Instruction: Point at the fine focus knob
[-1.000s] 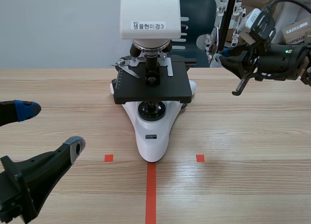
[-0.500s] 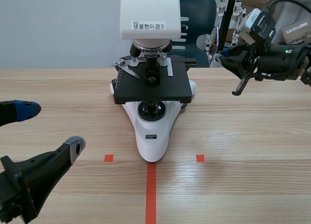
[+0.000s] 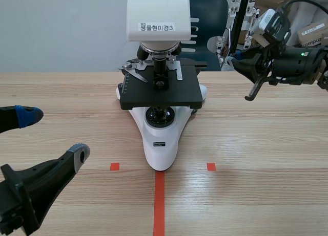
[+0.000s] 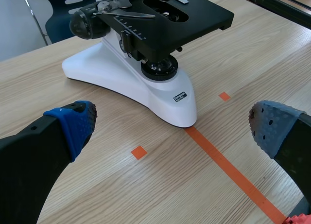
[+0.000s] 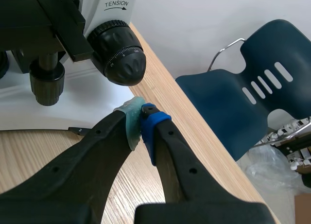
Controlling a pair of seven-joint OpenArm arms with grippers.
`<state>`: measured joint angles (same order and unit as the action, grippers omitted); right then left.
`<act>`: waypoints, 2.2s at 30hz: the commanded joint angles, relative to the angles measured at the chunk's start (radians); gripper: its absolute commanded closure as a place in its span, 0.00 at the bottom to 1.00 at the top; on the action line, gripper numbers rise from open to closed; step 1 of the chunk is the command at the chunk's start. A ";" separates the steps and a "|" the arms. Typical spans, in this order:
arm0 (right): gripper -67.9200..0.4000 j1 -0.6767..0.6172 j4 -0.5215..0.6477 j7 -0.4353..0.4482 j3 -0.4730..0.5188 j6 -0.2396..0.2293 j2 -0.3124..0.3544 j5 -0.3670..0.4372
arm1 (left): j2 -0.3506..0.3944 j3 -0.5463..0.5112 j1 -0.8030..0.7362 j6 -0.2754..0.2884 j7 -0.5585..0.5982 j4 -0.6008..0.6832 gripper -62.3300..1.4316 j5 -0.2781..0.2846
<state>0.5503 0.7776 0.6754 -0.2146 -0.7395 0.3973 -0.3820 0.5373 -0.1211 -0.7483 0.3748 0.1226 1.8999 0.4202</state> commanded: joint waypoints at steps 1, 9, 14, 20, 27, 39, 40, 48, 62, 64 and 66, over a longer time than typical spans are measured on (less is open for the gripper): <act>0.89 0.014 0.013 0.012 0.008 -0.006 0.055 0.075 | -0.002 -0.003 0.001 0.002 0.011 0.024 0.00 0.006; 0.41 -0.096 0.031 -0.040 0.008 -0.006 0.270 0.460 | -0.002 -0.003 0.001 0.002 0.011 0.024 0.00 0.006; 0.24 -0.228 0.087 -0.131 0.009 0.133 0.418 0.757 | -0.002 -0.003 0.001 0.002 0.011 0.024 0.00 0.006; 0.19 -0.437 0.321 -0.232 0.009 0.418 0.547 0.990 | -0.002 -0.003 0.001 0.002 0.011 0.024 0.00 0.006; 0.19 -0.669 0.660 -0.291 0.009 0.587 0.578 1.067 | -0.002 -0.003 0.001 0.002 0.011 0.024 0.00 0.006; 0.00 -0.817 0.917 -0.233 0.003 0.473 0.572 1.003 | -0.002 -0.003 0.001 0.002 0.011 0.024 0.00 0.006; 0.00 -0.819 0.930 -0.234 -0.001 0.455 0.572 1.003 | -0.002 -0.003 0.001 0.002 0.011 0.024 0.00 0.006; 0.00 -0.867 0.962 -0.299 -0.002 0.467 0.421 1.001 | -0.002 -0.003 0.001 0.002 0.011 0.024 0.00 0.006; 0.00 -1.036 1.141 -0.437 0.090 0.606 0.080 0.688 | -0.002 -0.003 0.001 0.002 0.011 0.024 0.00 0.006; 0.00 -1.057 1.181 -0.446 0.090 0.622 0.097 0.689 | -0.002 -0.003 0.001 0.002 0.011 0.024 0.00 0.006; 0.00 -1.072 1.213 -0.449 0.089 0.628 0.127 0.700 | -0.002 -0.003 0.001 0.002 0.011 0.024 0.00 0.006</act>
<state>-0.5289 1.9766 0.2192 -0.1257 -0.1158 0.4858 0.3000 0.5377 -0.1211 -0.7483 0.3748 0.1226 1.8999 0.4198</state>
